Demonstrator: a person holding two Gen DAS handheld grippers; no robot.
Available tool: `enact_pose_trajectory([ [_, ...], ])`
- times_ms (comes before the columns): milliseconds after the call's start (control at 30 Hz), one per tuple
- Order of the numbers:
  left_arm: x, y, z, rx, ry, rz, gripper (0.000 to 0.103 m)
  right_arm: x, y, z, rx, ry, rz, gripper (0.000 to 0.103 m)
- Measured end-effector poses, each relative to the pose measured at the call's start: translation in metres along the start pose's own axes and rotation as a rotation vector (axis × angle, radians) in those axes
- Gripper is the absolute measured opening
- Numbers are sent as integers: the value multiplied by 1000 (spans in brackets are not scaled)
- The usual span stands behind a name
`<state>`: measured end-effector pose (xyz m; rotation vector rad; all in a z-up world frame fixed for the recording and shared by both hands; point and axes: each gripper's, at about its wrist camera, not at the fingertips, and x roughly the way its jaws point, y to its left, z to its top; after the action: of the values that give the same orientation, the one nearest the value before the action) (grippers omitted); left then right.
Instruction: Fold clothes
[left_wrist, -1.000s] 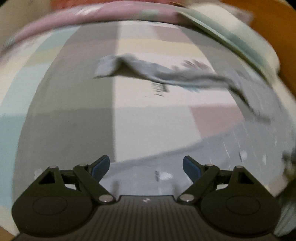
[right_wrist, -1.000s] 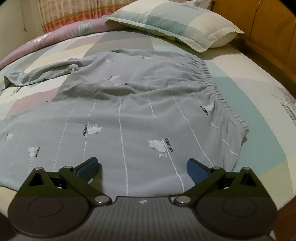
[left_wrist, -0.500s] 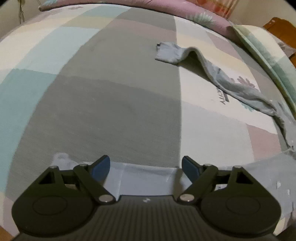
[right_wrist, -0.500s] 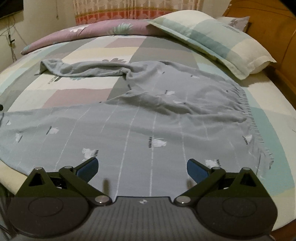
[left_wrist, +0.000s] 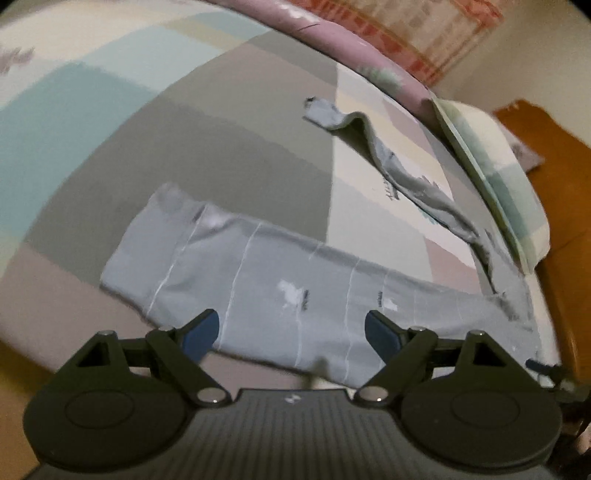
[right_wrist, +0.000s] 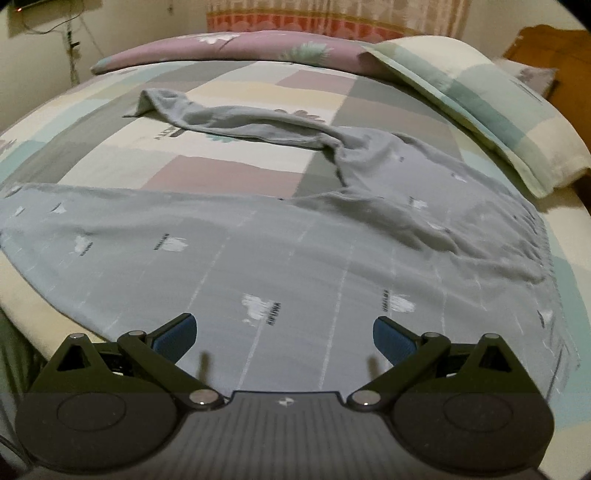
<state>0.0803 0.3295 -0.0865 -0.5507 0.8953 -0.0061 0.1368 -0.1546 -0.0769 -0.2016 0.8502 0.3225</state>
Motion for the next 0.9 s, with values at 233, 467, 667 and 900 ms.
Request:
enact_pose_trajectory([
  [233,10,31,11,-130,-81,96,79,-6,8,2,-21,2,-17,103],
  [467,-12,27,15,-112,-146,49,81,-6,9,3,-25,11,-13,103],
  [667,14,-4,8,-17,-25,-69,82,-3,26,7,-75,14,32,103],
  [900,30,-13,23,33,-26,10,82,-8,81,41,-305,-66,305,68],
])
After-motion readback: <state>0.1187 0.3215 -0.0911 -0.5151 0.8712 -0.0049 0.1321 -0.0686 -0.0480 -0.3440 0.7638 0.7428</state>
